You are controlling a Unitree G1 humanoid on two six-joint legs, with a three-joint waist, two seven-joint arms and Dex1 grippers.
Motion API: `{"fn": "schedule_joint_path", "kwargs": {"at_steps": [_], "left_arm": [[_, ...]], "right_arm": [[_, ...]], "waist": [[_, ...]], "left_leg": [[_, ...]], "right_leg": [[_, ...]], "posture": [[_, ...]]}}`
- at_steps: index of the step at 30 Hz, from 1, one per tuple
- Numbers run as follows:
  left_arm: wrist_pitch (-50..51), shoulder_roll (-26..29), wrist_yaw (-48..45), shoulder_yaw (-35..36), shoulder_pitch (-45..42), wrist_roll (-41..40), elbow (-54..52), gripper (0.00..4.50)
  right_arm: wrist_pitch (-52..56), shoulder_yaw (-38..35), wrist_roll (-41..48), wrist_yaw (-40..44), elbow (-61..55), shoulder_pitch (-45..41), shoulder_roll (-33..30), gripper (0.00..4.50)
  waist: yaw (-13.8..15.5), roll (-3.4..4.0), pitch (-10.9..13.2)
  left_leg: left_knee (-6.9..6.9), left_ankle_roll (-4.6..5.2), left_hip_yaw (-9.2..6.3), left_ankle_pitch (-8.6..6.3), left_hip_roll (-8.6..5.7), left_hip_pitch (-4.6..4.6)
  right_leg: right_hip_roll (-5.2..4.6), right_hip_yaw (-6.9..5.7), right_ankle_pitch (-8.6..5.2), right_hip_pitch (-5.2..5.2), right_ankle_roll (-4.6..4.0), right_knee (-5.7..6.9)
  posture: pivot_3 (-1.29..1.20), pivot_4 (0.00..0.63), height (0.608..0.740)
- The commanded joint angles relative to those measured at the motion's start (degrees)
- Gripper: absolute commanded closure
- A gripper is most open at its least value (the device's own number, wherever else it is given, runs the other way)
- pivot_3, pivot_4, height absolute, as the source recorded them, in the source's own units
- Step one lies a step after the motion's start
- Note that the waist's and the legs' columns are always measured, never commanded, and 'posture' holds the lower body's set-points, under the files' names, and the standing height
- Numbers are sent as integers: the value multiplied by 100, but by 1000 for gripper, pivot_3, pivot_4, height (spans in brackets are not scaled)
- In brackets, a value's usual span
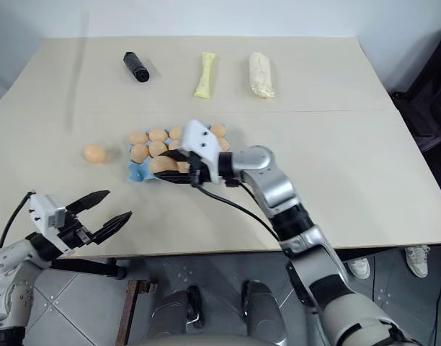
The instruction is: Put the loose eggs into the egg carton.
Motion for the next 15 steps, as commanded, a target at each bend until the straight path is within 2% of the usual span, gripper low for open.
{"fn": "schedule_joint_path", "kwargs": {"at_steps": [1, 4, 8, 12, 13, 15], "left_arm": [[-80, -71, 75, 198, 260, -124, -299, 0], [-72, -107, 149, 177, 283, -119, -370, 0], [-66, -153, 206, 140, 311, -111, -457, 0], [-81, -168, 220, 144, 352, -122, -479, 0], [-92, -169, 216, 150, 358, -121, -462, 0], [-112, -178, 226, 171, 365, -118, -432, 0]], "right_arm": [[-643, 52, -483, -593, 1327, -714, 470, 2658], [-927, -106, -609, -898, 2270, -1124, 788, 2658], [-1212, -296, -609, -939, 2801, -1312, 963, 1630], [-1038, -293, -421, -287, 1839, -841, 583, 236], [-955, -296, -364, -103, 1449, -646, 399, 61], [-681, -348, -211, 192, 572, -194, -30, 61]], "waist": [[-8, 0, 0], [-5, -4, -3], [-7, -7, -4], [4, -8, -5], [13, -8, -5], [28, -8, -5]], "left_leg": [[-1, -1, 4, 1, -1, -1], [-2, -4, 19, 3, -1, -9], [-5, -8, 18, 4, 0, -19], [-6, -9, 17, 2, 0, -28], [-7, -10, 13, 1, 1, -29], [-7, -9, 10, -2, 0, -30]], "right_leg": [[0, -1, 0, -5, 0, 2], [0, -1, 0, -25, 0, 13], [-2, 7, 0, -34, 0, 14], [-4, 15, 0, -40, 0, 11], [-4, 15, 0, -39, 0, 10], [-6, 14, 1, -38, 1, 10]], "posture": [[0, 150, 740], [0, 150, 740], [0, 150, 740], [0, 150, 740], [0, 150, 740], [0, 150, 740]]}}
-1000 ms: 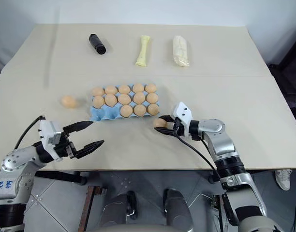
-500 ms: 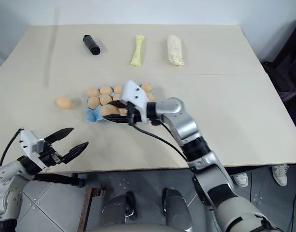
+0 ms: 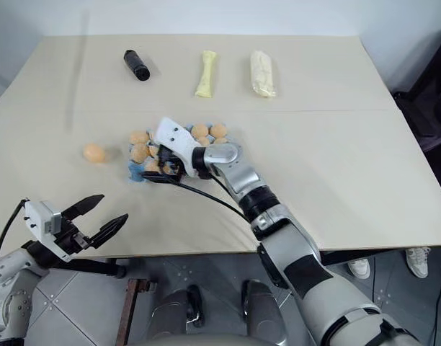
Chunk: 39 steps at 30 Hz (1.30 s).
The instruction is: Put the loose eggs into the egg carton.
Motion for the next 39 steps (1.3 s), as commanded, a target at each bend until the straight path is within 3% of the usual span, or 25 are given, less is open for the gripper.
{"fn": "schedule_joint_path", "kwargs": {"at_steps": [1, 6, 11, 19, 23, 31, 39], "left_arm": [[-116, -30, 32, 156, 51, -110, -137, 0], [-215, -41, 177, 326, -92, -70, 238, 0], [-510, -118, 485, 672, -201, 59, 859, 0], [-494, -157, 1075, 948, -716, -52, 1463, 0], [-343, -136, 1400, 554, -1512, 214, 1665, 0], [-448, -51, 2205, -215, -3756, 1136, 3303, 0], [-722, -147, 2299, -672, -4549, 1603, 4729, 0]], "right_arm": [[315, -200, 378, 550, -1516, 597, -647, 61], [109, -961, 1163, 1158, -3078, 2144, -1909, 61], [48, -1482, 1698, 1395, -3549, 3032, -2505, 61], [-224, -1720, 1662, 1167, -3690, 3684, -2808, 61], [273, -1611, 1812, 1197, -3913, 3799, -2938, 61], [345, -1452, 1768, 1118, -3966, 3729, -2886, 61], [443, -1420, 1809, 913, -4089, 3721, -2813, 61]], "waist": [[11, -1, 0], [19, -1, 0], [-39, -2, 0], [48, -4, 0], [179, -6, -1], [288, -11, -5], [294, -13, -5]], "left_leg": [[1, 2, -1, -1, 0, -1], [1, 4, 0, -3, 0, -1], [6, 8, 17, -1, 0, 14], [12, 6, 2, 2, 0, 35], [15, 10, -2, 4, -5, 33], [16, 21, 9, 10, -12, 32], [17, 43, 19, 23, -33, 31]], "right_leg": [[-1, -1, 0, 1, 0, 0], [1, -6, 0, 4, 0, -7], [6, -33, 0, 5, 0, -4], [12, -28, 9, 16, -14, -5], [6, -21, 13, 22, -10, -8], [11, -32, 22, 20, -3, -8], [32, -34, 23, 14, 2, -3]], "posture": [[0, 150, 740], [0, 150, 740], [0, 150, 740], [0, 150, 740], [0, 150, 740], [0, 150, 740], [0, 150, 740]]}}
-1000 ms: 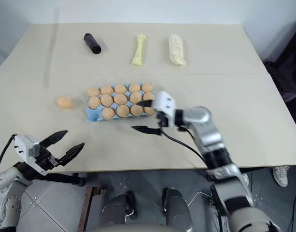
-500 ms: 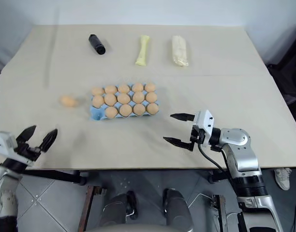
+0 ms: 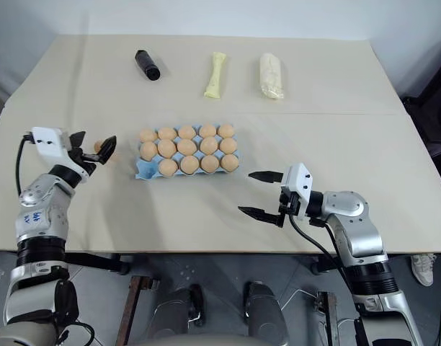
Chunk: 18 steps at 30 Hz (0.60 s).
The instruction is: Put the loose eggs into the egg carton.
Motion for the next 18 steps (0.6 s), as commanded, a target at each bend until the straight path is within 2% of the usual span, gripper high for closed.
{"fn": "schedule_joint_path", "kwargs": {"at_steps": [1, 4, 9, 11, 15, 18], "left_arm": [[-214, 56, 150, -36, -211, 186, 456, 0], [-302, 83, 139, -65, -330, 228, 754, 578], [-603, 76, -41, 40, -295, 107, 839, 2157], [-709, 65, -202, 123, -176, -21, 741, 2544], [-1067, 43, -742, 215, 192, -273, 298, 2544], [-1137, -10, -1325, 225, 586, -657, -548, 2544]], "right_arm": [[38, -32, 121, -80, -270, -50, 18, 61], [93, -69, 145, -94, -296, -61, -24, 0], [84, -147, 142, -206, -311, 22, -32, 0], [82, -145, 140, -251, -328, 72, -24, 0], [128, -112, 149, -304, -398, 121, -23, 0], [175, -103, 153, -333, -456, 161, -30, 0]], "waist": [[-1, -3, 1], [3, -9, 5], [9, -10, 5], [5, -10, 4], [-10, -10, 4], [2, -10, 4]], "left_leg": [[3, 0, 0, 0, 0, 0], [8, 2, -1, 2, 0, -1], [10, -1, -2, 0, -5, -1], [10, 5, -2, 4, -6, -1], [8, 5, -1, 4, -4, -1], [9, 5, -1, 4, -2, -1]], "right_leg": [[0, 1, 0, 0, 0, 1], [-8, 0, 0, 0, 0, 6], [-21, 0, 2, 1, 3, 9], [-21, 0, 2, 1, 3, 8], [-19, 1, 2, 0, 3, 10], [-19, 0, 2, 0, 3, 11]], "posture": [[0, 150, 740], [0, 150, 740], [0, 150, 740], [0, 150, 740], [0, 150, 740], [0, 150, 740]]}}
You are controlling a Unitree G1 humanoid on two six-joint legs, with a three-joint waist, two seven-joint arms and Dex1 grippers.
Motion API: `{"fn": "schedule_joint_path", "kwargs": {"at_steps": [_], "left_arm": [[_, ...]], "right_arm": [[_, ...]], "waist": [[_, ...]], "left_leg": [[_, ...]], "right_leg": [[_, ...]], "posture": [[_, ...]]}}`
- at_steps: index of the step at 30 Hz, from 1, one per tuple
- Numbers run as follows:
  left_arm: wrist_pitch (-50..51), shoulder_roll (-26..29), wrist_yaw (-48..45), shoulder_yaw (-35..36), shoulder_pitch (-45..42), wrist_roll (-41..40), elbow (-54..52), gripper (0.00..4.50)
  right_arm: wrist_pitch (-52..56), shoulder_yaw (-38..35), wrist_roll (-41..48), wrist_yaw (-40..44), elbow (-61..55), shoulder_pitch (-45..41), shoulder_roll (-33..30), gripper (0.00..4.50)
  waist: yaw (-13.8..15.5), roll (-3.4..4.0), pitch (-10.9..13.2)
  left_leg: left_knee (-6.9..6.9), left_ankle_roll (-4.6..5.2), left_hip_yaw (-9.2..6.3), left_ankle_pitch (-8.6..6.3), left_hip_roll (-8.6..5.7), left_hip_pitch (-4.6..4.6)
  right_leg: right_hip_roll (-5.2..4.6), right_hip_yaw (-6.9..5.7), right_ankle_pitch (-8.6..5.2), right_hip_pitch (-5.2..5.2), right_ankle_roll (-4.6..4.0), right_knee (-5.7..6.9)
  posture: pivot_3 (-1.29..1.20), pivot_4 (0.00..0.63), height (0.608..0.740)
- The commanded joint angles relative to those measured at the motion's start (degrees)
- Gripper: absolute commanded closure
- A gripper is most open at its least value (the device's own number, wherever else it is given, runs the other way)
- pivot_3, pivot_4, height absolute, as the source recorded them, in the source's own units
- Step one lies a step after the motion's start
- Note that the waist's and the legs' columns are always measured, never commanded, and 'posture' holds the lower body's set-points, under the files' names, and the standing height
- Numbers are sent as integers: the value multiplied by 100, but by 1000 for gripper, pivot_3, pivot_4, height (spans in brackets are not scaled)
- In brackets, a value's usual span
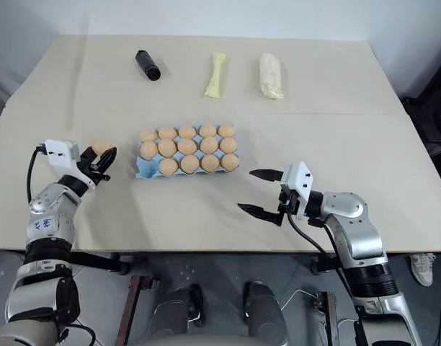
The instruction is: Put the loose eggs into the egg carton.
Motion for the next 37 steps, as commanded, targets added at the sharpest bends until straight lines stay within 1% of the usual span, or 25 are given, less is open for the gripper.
{"fn": "schedule_joint_path", "kwargs": {"at_steps": [1, 4, 7, 13, 15, 16, 17, 20, 21, 23, 25, 26, 30, 33, 35, 37], "left_arm": [[-62, 2, -746, 66, 319, -588, -1213, 2544], [440, 50, -1254, -175, 641, -878, -1961, 2544], [530, 21, -1486, -451, 805, -748, -2226, 2544], [597, -136, -1327, -636, 586, -556, -1820, 2544], [578, -151, -1364, -735, 535, -486, -1730, 1944], [546, -159, -1369, -772, 517, -454, -1741, 1749], [563, -156, -1377, -794, 516, -442, -1784, 1408], [509, -41, -1414, -692, 647, -465, -2014, 535], [533, -8, -1426, -648, 685, -496, -2059, 535], [646, 354, -1612, -250, 1041, -742, -2407, 535], [717, 740, -1784, 0, 1318, -814, -2609, 535], [731, 838, -1818, 22, 1379, -821, -2645, 535], [618, 1499, -2544, 171, 2015, -729, -2532, 535], [337, 1633, -2648, 135, 2179, -551, -2433, 535], [239, 1574, -2689, 122, 2171, -581, -2452, 535], [135, 1489, -2497, 101, 2164, -467, -2482, 535]], "right_arm": [[20, -80, 116, -51, -316, 76, -44, 0], [34, -87, 110, -75, -378, 158, -69, 0], [36, -90, 93, -108, -405, 199, -66, 0], [80, -68, 102, -242, -499, 230, -7, 0], [101, -64, 110, -279, -541, 235, 6, 0], [111, -65, 117, -294, -562, 241, 7, 0], [120, -65, 123, -306, -581, 248, 4, 0], [139, -73, 145, -313, -648, 288, -24, 0], [147, -74, 148, -316, -666, 296, -28, 0], [184, -126, 197, -297, -732, 324, -83, 0], [210, -151, 214, -270, -759, 344, -137, 0], [216, -152, 220, -265, -757, 346, -155, 0], [217, -271, 260, -128, -682, 413, -391, 0], [134, -340, 237, -112, -557, 394, -482, 0], [96, -395, 224, -113, -465, 366, -493, 0], [64, -450, 216, -131, -391, 339, -480, 0]], "waist": [[8, 0, 0], [20, -1, -1], [18, 0, -1], [3, -1, -1], [10, -1, -1], [5, -1, -1], [3, -1, -1], [7, -1, -1], [4, -1, -1], [-28, -1, 0], [-100, -2, 0], [-104, -2, 0], [-106, 0, 0], [-81, 0, 1], [-49, -1, 1], [-36, 0, 1]], "left_leg": [[0, 0, 0, 0, 0, -1], [1, -3, -2, -2, 9, 0], [1, -14, -4, -9, -4, 3], [12, -7, -5, -4, -3, 3], [12, -6, -7, -4, -2, 3], [12, -6, -8, -3, -3, 2], [12, -6, -7, -3, -2, 2], [11, 0, -7, 0, 0, -1], [10, 0, -7, 0, 0, -1], [10, -2, -7, -2, 3, 0], [6, -4, -4, -3, 18, 0], [2, -5, -4, -2, 24, 0], [-2, -20, -8, -4, 24, 2], [-5, -18, -8, -7, 19, 0], [-7, -18, -9, -8, 21, -3], [-18, -18, -9, -8, 26, -4]], "right_leg": [[-1, 0, 0, 0, 0, 0], [-4, 0, 0, 3, 0, 1], [-9, 0, 5, 8, 8, 0], [-14, 3, 19, 11, 7, -6], [-13, 0, 19, 11, 7, -5], [-13, 0, 19, 11, 7, -6], [-12, 0, 19, 11, 7, -7], [-13, -1, 19, 11, 7, -9], [-13, -1, 19, 11, 7, -10], [-12, -1, 19, 10, 7, -10], [-9, 4, 18, 8, 5, -10], [-6, 1, 16, 6, 1, -10], [-9, -4, 11, 4, -7, -10], [-20, -3, 12, 4, -6, -24], [-21, 0, 14, 3, -9, -32], [-18, 13, 16, 6, -22, -52]], "posture": [[0, 150, 740], [0, 150, 740], [0, 150, 740], [0, 150, 740], [0, 150, 740], [0, 150, 740], [0, 150, 740], [0, 150, 740], [0, 150, 740], [0, 150, 740], [0, 150, 740], [0, 150, 740], [0, 150, 740], [0, 150, 740], [0, 150, 740], [0, 150, 740]]}}
